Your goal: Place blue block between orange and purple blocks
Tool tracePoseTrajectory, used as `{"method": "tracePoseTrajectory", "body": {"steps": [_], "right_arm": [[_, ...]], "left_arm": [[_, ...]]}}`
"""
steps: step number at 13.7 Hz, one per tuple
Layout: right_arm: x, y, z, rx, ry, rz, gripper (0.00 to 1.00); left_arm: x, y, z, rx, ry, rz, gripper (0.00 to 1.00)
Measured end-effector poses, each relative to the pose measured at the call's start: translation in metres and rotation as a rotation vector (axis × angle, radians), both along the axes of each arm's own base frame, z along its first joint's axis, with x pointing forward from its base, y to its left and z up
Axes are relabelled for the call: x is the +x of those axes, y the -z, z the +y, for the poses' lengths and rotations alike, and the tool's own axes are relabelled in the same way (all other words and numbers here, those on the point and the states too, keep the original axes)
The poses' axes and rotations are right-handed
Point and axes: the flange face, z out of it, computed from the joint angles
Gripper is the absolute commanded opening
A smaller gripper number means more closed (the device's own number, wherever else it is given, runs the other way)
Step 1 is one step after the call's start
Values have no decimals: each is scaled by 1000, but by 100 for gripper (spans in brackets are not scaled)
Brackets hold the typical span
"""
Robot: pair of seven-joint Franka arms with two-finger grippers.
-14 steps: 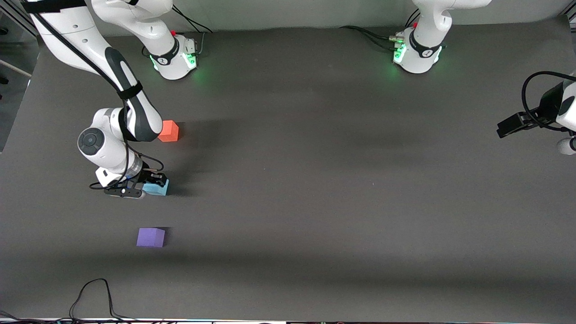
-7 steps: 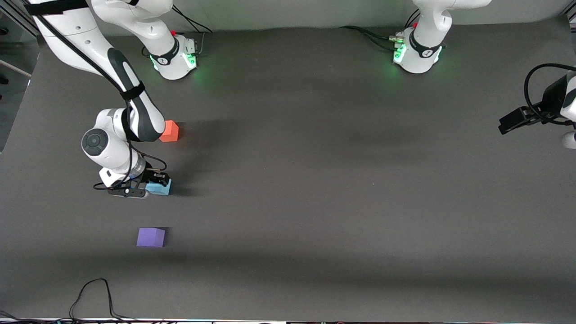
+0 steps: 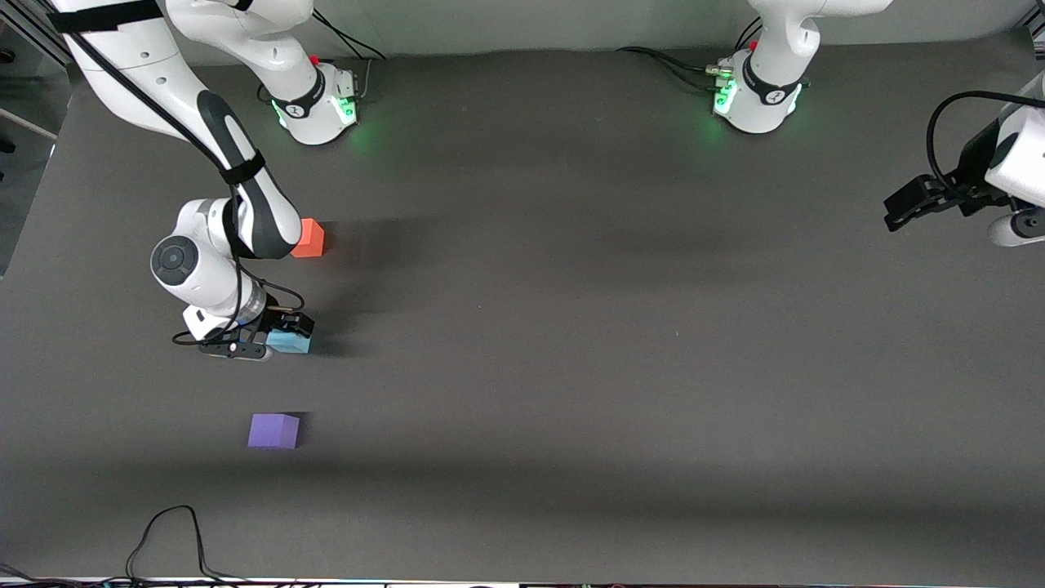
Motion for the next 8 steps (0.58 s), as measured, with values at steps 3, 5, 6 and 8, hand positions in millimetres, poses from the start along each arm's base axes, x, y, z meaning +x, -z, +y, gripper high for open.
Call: {"method": "tracePoseTrajectory", "body": {"steps": [3,5,6,8], "right_arm": [[9,-43,9,16,-15,-28,100],[8,-93,17,34,-29,-32,100],[3,-121,19,44,-34,-31,100],[-12,-176,20,63,-47,-30,100]], "left_arm": [[3,2,0,0,1,-6,100],[3,2,0,0,1,-8,100],[3,2,0,-1,1,-9,100],[4,1,-1,-1,1,-11,100]]}}
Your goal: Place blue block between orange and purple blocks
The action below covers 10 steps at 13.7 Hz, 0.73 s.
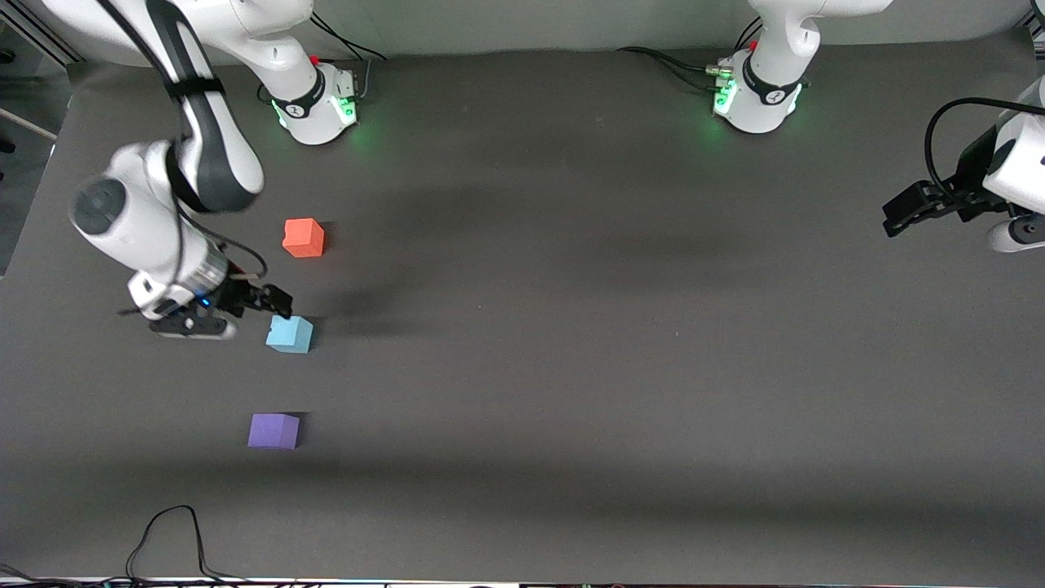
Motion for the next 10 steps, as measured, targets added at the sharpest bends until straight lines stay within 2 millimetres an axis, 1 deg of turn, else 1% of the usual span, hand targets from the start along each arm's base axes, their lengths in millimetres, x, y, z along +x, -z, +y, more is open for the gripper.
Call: {"method": "tracePoseTrajectory", "body": {"steps": [4,6,8,9,10], "right_arm": [[-45,-100,0,31,-30,-9,100],[-63,-143,-7,39,-26,-20,100],[-70,-175,-15,40,-23,13,100],[-72,-184,-14,38,-27,36,100],[-75,-189,-12,33,-31,57,100]], "left_arm": [[1,1,0,-2,0,1,100],[1,1,-1,-2,0,3,100],[1,2,-2,-10,0,4,100],[1,2,-3,-21,0,5,100],[1,2,-3,-28,0,6,100]]}}
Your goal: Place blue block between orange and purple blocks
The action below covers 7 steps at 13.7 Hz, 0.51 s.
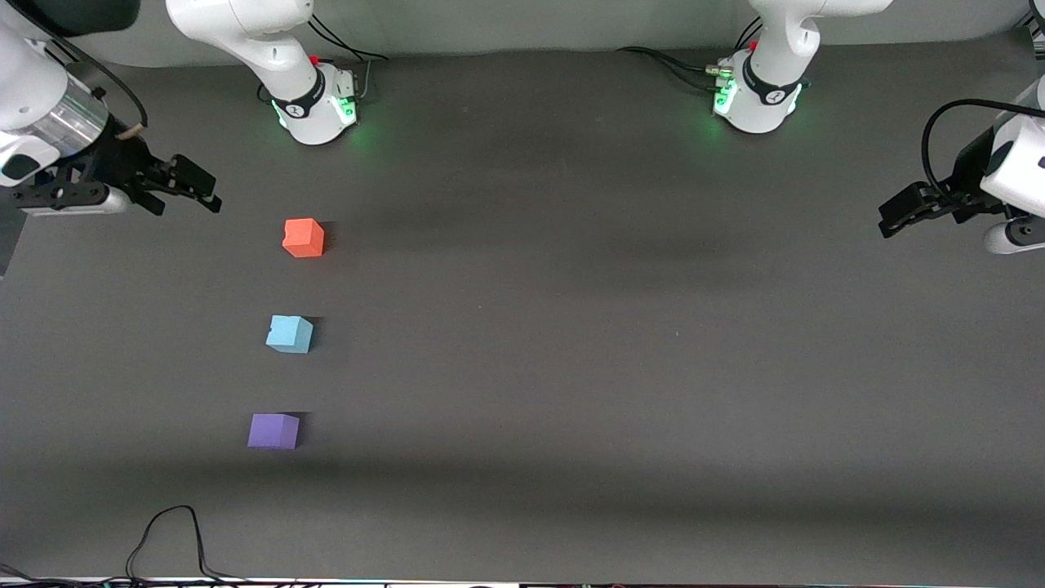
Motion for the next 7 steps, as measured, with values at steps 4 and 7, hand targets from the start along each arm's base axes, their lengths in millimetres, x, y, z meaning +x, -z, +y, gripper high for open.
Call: {"method": "tracePoseTrajectory", "body": {"steps": [4,7], "right_arm": [[-6,-7,16,-24,-32,33,100],[-7,-10,7,-44,-21,44,100]], "left_arm": [[6,-1,-1,-6,-1,3,100],[14,-2,-2,-5,-1,12,100]]}}
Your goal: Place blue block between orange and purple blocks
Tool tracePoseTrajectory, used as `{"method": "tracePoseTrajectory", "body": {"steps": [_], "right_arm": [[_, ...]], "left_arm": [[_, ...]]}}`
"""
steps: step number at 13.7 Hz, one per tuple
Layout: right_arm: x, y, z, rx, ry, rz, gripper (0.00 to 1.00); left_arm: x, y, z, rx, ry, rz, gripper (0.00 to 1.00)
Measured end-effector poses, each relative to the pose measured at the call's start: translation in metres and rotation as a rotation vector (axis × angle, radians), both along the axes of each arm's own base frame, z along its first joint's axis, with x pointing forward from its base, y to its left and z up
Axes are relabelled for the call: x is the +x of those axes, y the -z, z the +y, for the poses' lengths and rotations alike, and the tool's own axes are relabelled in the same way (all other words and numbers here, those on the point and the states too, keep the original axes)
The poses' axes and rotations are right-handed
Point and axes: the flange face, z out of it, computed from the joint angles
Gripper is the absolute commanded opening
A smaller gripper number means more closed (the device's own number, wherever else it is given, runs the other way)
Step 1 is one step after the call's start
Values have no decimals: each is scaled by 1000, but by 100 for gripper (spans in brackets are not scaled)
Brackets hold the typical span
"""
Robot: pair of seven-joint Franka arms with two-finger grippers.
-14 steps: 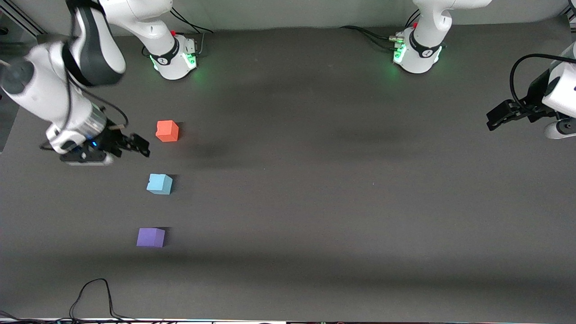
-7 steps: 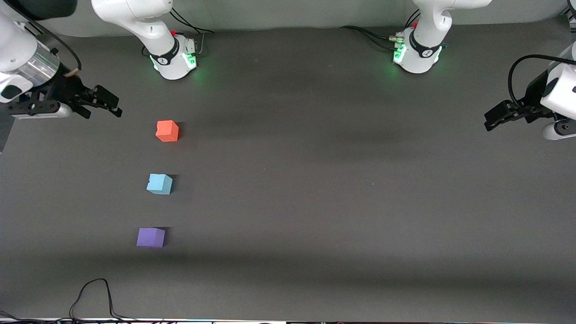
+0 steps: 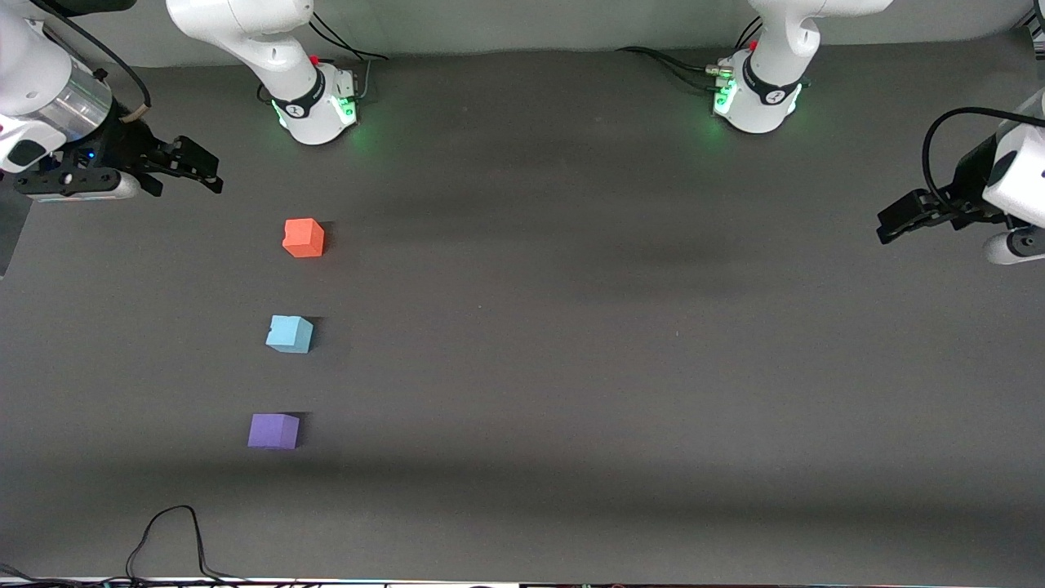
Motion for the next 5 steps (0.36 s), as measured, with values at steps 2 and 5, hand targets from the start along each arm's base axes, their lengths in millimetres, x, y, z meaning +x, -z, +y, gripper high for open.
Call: {"method": "tracePoseTrajectory", "body": {"steps": [2,5], "right_arm": [[-1,-1,-1,-2,1,10,100],[-2,-3,-1,-2,0,14,100]], "left_arm": [[2,-1,0,0,0,-1,100],[3,-5,0,-1,0,-6,100]]}}
